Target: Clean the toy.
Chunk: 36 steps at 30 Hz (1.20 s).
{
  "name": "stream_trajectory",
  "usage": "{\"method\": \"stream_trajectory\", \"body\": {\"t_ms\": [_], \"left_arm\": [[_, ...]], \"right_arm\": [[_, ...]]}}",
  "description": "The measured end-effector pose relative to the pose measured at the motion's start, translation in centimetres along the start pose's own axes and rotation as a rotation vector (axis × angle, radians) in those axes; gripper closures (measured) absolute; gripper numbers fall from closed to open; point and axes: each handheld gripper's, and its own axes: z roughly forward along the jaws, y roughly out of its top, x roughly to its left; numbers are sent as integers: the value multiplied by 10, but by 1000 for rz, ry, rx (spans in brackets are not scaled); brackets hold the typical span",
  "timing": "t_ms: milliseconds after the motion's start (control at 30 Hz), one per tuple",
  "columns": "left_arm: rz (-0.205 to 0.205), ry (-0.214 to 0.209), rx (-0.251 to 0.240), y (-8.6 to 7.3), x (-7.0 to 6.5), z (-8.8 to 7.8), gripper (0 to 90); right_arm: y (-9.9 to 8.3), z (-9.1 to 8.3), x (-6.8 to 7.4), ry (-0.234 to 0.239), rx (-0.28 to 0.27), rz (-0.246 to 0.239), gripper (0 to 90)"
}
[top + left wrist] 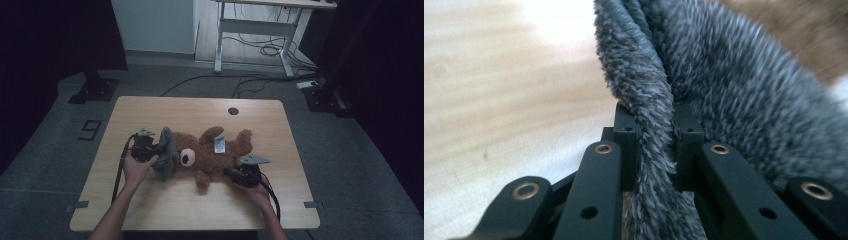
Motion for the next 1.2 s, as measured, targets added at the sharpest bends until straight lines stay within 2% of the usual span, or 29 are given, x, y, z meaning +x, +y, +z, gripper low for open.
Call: {"method": "stream_trajectory", "body": {"t_ms": [100, 133, 167, 300, 333, 400, 433, 500, 567, 667, 767, 833, 867, 900, 967, 1033, 1133, 1200], "left_arm": [[37, -31, -53, 18, -15, -16, 774], [56, -51, -71, 25, -25, -21, 774], [69, -63, -79, 30, -32, -23, 774], [142, -133, -95, 46, -73, -21, 773], [158, -156, -98, 48, -85, -18, 773], [178, -235, -91, 53, -108, -12, 774], [195, -256, -88, 55, -120, -8, 774], [237, -261, -81, 60, -140, 1, 775], [266, -273, -57, 67, -161, 17, 775], [271, -270, -20, 78, -180, 45, 775], [259, -263, 21, 82, -190, 72, 775], [288, -225, 51, 79, -193, 85, 774], [297, -203, 59, 77, -193, 90, 774], [283, -207, 60, 74, -189, 93, 775], [254, -217, 48, 72, -182, 93, 775], [242, -209, 36, 71, -176, 87, 774], [276, -128, 23, 73, -166, 72, 773], [280, -87, 19, 73, -156, 65, 774]], "right_arm": [[0, 0, -1, 4, -1, 4, 636], [0, 0, -1, 4, -1, 3, 636], [0, 0, -1, 3, -1, 3, 636], [0, 0, 0, 1, -1, 5, 636], [0, 0, 0, 1, -1, 5, 636], [0, 0, -1, 3, 0, 4, 636], [0, 0, -1, 4, -1, 5, 636], [0, 0, -1, 5, 0, 3, 636], [0, 0, -1, 6, -1, 2, 635], [0, 0, -1, 5, -1, -1, 635], [0, 0, -1, 7, -2, -2, 635], [-1, 0, -2, 10, -3, 2, 635], [-1, 0, -2, 11, -2, 3, 635], [-1, 0, -2, 11, -2, 3, 635], [-1, 0, -2, 11, -2, 2, 635], [-1, 0, -2, 12, -3, 2, 634], [-1, 0, -1, 9, -1, -2, 635], [-1, 0, -1, 7, 0, 1, 635]]}}
